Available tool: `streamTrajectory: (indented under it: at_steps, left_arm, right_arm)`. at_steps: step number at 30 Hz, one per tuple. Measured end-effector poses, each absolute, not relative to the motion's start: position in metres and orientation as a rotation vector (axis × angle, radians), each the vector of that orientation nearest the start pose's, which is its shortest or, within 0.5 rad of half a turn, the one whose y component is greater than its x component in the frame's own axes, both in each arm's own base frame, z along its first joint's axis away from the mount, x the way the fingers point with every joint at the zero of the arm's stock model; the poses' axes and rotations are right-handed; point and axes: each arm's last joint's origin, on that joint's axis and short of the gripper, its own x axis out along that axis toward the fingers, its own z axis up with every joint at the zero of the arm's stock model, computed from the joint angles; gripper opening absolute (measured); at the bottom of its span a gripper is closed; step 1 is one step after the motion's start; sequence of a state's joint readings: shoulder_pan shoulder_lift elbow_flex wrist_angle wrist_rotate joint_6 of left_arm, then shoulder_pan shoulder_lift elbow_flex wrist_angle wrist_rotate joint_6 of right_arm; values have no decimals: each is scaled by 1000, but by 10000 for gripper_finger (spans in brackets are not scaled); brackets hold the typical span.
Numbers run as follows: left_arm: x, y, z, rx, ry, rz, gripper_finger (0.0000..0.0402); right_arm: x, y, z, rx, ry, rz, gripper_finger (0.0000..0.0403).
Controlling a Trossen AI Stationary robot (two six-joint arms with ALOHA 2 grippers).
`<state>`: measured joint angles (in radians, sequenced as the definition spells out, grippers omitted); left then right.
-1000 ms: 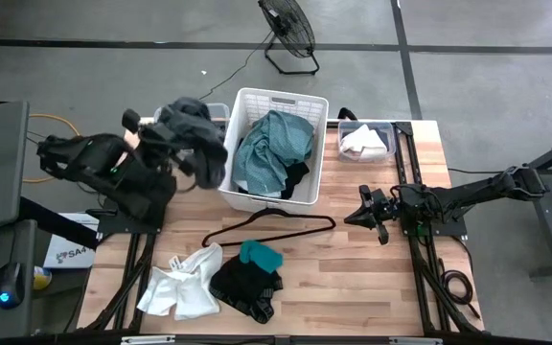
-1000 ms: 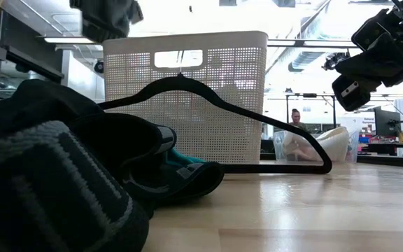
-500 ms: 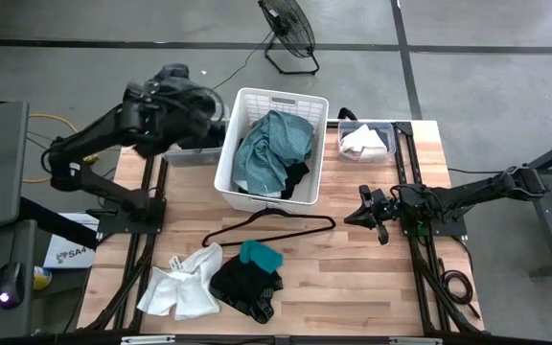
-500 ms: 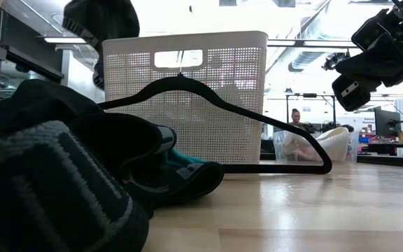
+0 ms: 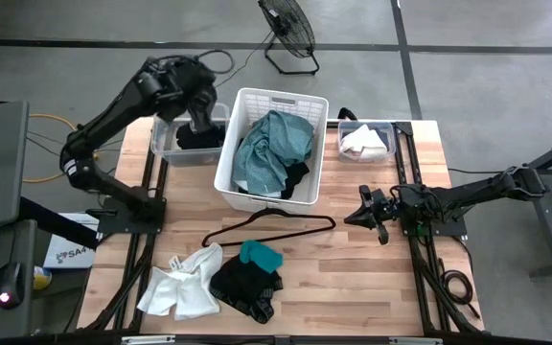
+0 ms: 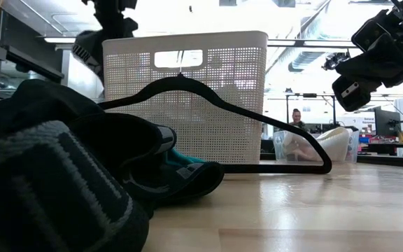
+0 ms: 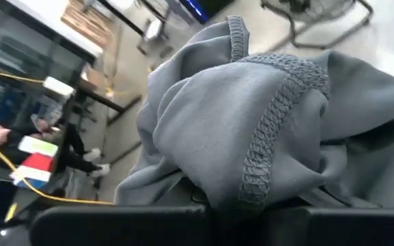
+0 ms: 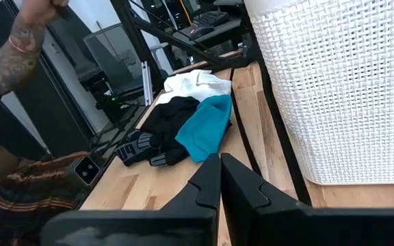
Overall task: Pick & Place Cloths
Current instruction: Put the grey boxer shorts into the left transparent bin
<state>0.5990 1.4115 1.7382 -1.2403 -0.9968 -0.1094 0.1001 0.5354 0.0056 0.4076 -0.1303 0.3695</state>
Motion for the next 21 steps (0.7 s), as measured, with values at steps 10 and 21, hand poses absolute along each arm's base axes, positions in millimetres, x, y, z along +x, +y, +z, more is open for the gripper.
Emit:
streamTrajectory:
  at_steps: [10,21]
  left_arm:
    - [168,198,415,-87,1000,1434,8]
    - [165,209,354,-312,1139,1253,8]
  right_arm:
    - [129,17,154,370,164,205,3]
    - [129,17,154,369,164,206,3]
